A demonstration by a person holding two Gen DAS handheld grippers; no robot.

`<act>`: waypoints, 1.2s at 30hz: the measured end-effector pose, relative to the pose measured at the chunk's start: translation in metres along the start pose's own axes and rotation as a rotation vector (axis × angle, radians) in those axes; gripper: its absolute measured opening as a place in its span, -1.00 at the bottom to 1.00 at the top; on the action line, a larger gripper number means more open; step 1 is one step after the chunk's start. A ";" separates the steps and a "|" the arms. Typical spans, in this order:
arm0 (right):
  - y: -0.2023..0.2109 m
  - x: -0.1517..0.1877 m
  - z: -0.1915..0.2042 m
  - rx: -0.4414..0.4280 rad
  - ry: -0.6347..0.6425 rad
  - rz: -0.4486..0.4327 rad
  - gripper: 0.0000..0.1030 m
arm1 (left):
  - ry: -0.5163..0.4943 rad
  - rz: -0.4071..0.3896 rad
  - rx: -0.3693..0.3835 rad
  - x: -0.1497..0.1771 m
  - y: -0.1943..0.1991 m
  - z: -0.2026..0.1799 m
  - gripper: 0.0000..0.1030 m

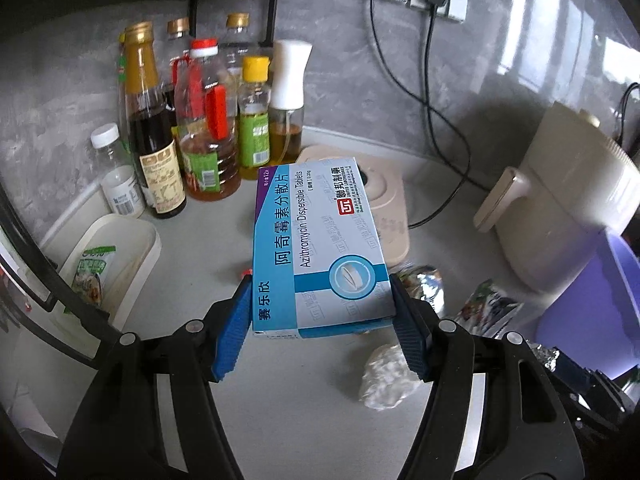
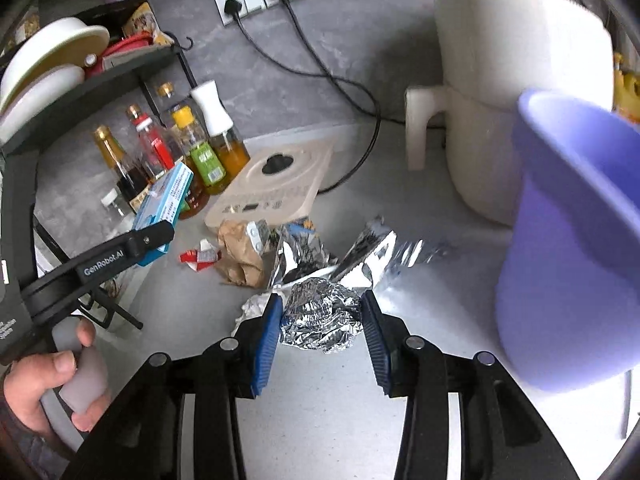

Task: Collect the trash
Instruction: 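Grasp the crumpled foil ball with the right tool while the left tool holds the box, then carry the box and foil ball over the lavender bucket and open both tools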

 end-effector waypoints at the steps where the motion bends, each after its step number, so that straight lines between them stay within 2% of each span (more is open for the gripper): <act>1: 0.004 -0.003 -0.001 0.003 -0.002 -0.009 -0.23 | -0.001 -0.006 0.007 -0.002 0.003 -0.002 0.26; 11: 0.054 -0.037 0.001 0.036 0.020 -0.140 -0.23 | 0.003 -0.080 0.067 -0.025 0.032 -0.019 0.26; 18: 0.084 -0.049 -0.006 0.072 0.027 -0.202 -0.23 | 0.004 -0.107 0.110 -0.032 0.045 -0.033 0.27; 27: 0.116 -0.055 -0.036 0.132 0.001 -0.258 -0.22 | -0.018 -0.109 0.165 -0.030 0.048 -0.066 0.26; 36: 0.130 -0.049 -0.089 0.192 -0.082 -0.278 -0.22 | -0.086 -0.097 0.233 -0.019 0.048 -0.119 0.27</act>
Point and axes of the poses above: each gripper's, at about its wrist camera, not at the fingertips, and y roughly against the way its jaws point, z to its left, x to its underside, the point moved 5 cm from there along -y, roughly the way its jaws point, and after that the axes turned 5 degrees about y, right-handed, at the moved point
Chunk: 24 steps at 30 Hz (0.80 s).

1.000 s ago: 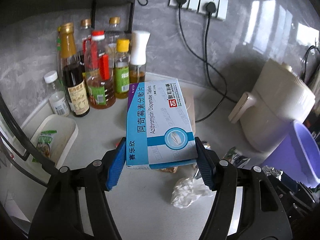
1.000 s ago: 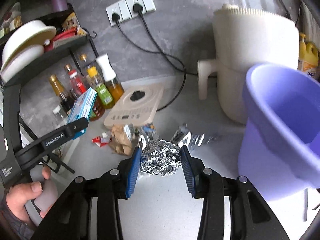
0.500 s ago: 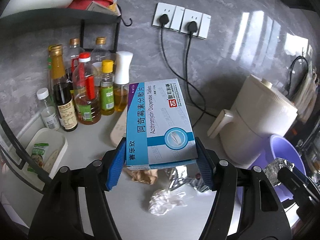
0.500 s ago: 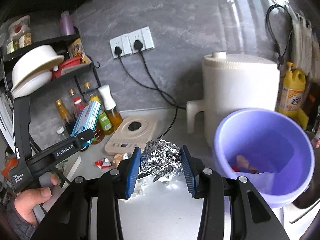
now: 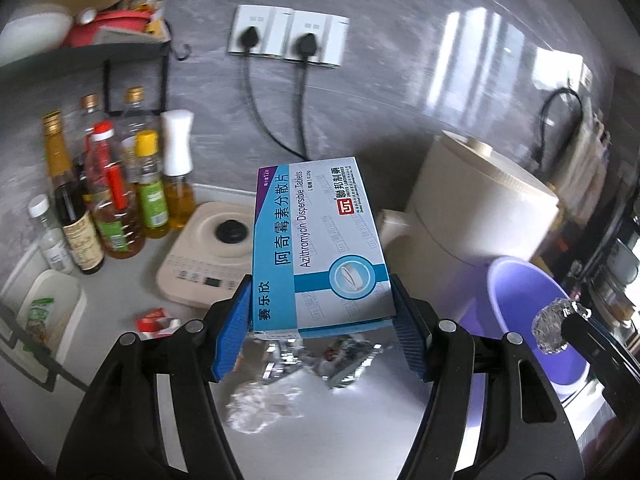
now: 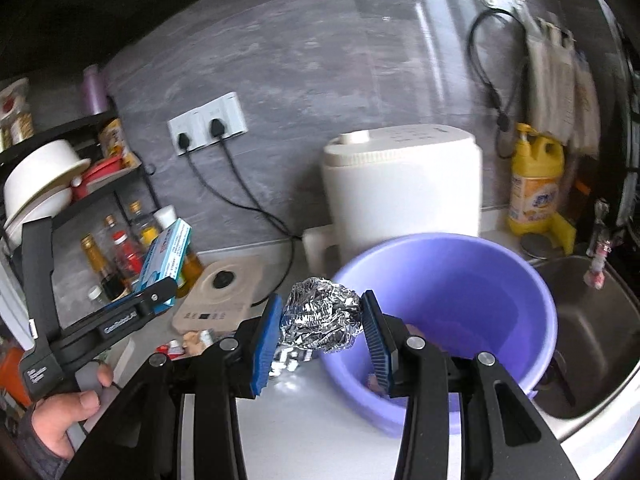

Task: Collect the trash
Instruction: 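Carry the box and foil ball over the lavender bucket and open both tools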

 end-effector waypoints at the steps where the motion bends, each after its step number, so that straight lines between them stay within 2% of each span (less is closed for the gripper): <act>1: -0.001 0.001 -0.007 0.008 -0.009 0.003 -0.22 | -0.002 0.002 0.006 0.000 -0.001 -0.004 0.27; 13: -0.003 0.009 -0.051 0.050 -0.037 0.014 -0.21 | -0.052 0.028 0.077 0.011 -0.018 -0.067 0.27; 15: -0.003 0.010 -0.056 0.061 -0.038 0.013 -0.17 | -0.074 0.024 0.087 0.011 -0.018 -0.079 0.27; 18: -0.001 0.013 -0.065 0.054 -0.065 0.001 0.03 | -0.113 0.027 0.101 0.010 -0.020 -0.095 0.27; 24: 0.005 0.014 -0.075 0.067 -0.092 0.002 0.03 | -0.154 0.035 0.129 0.014 -0.022 -0.118 0.27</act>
Point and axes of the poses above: each gripper's, at about its wrist camera, not at the fingertips, and y roughly against the way its jaws point, z to its left, x to its underside, the point moved 5 cm from there along -y, roughly the way its jaws point, and after that the axes turned 5 degrees about y, right-handed, at the moved point
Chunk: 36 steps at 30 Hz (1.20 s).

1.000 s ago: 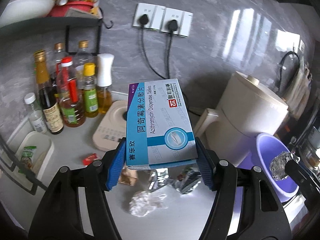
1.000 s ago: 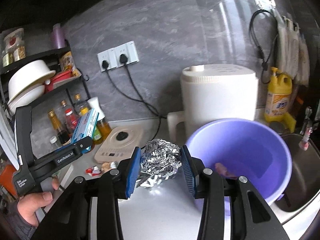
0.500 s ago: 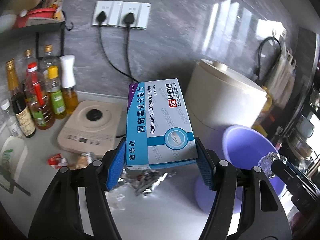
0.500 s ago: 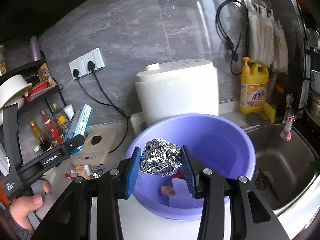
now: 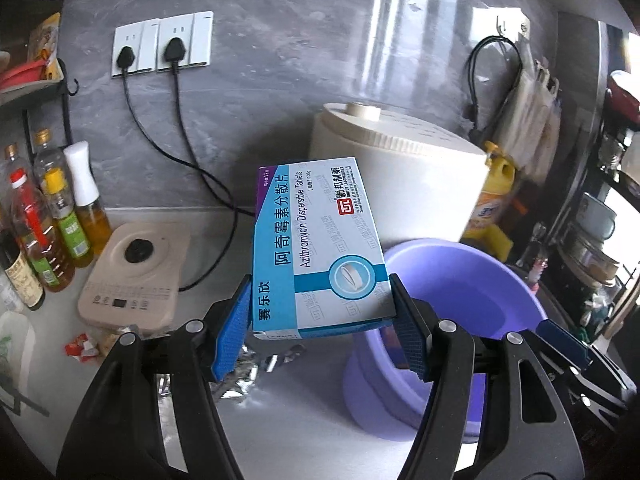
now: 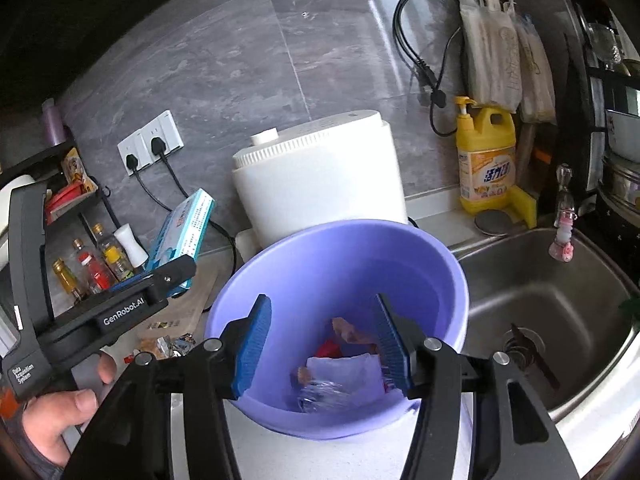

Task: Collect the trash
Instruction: 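Carry the box and foil ball over the lavender bucket and open both tools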

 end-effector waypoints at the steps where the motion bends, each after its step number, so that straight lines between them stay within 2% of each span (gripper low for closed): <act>1: 0.002 0.000 -0.001 0.005 -0.001 -0.002 0.03 | -0.008 0.000 0.006 0.000 0.000 -0.003 0.27; 15: 0.040 0.007 -0.031 0.133 -0.061 -0.012 0.03 | -0.074 0.041 0.112 0.008 -0.010 -0.046 0.27; 24: 0.045 0.007 -0.036 0.145 -0.067 -0.018 0.03 | -0.107 0.124 0.177 0.020 -0.020 -0.070 0.34; 28: 0.043 0.006 -0.031 0.133 -0.059 -0.021 0.03 | -0.073 0.137 0.158 0.021 -0.018 -0.057 0.37; 36: 0.031 0.004 0.003 0.069 -0.023 -0.009 0.03 | -0.016 0.089 0.083 0.011 0.004 -0.009 0.40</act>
Point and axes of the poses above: each gripper's, at about its wrist camera, not at the fingertips, and y roughly against the way its jaws point, z to its left, x to its underside, the point moved 5 cm from there along -y, roughly the way its jaws point, and after that the axes turned 5 degrees about y, right-handed, at the moved point
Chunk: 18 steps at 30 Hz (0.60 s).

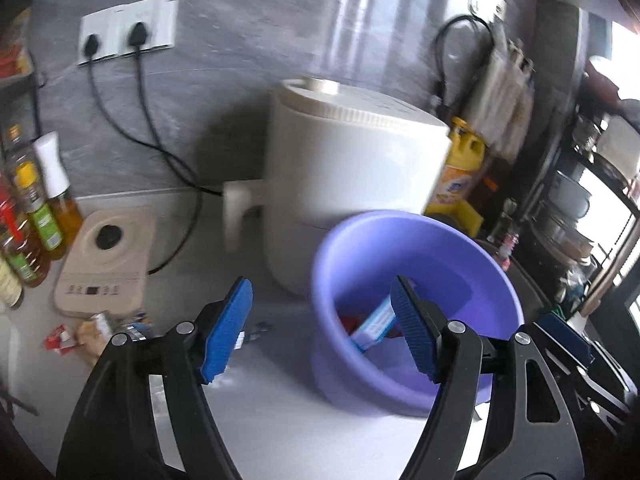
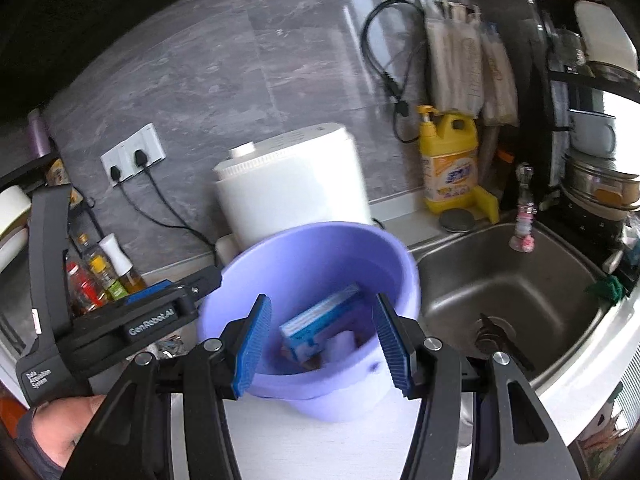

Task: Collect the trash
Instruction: 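Carry the box and foil ball over the lavender bucket and open both tools, then move both tools back toward the remaining trash on the counter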

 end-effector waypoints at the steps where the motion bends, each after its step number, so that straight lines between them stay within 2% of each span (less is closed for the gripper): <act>1: -0.001 0.001 0.005 -0.008 0.005 0.002 0.03 | 0.005 -0.004 -0.008 0.000 0.003 0.006 0.41; 11: -0.010 0.013 0.075 -0.096 0.076 0.037 0.03 | 0.092 -0.051 -0.104 0.001 0.044 0.083 0.48; 18: -0.017 0.033 0.115 -0.135 0.117 0.075 0.03 | 0.159 -0.058 -0.169 0.015 0.067 0.137 0.50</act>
Point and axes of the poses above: each gripper's, at about its wrist camera, not at the fingertips, and y roughly against the way its jaws point, z to its left, x to its underside, the point moved 5 cm from there along -y, roughly the way its jaws point, and after that the axes turned 5 degrees about y, right-handed, at the moved point
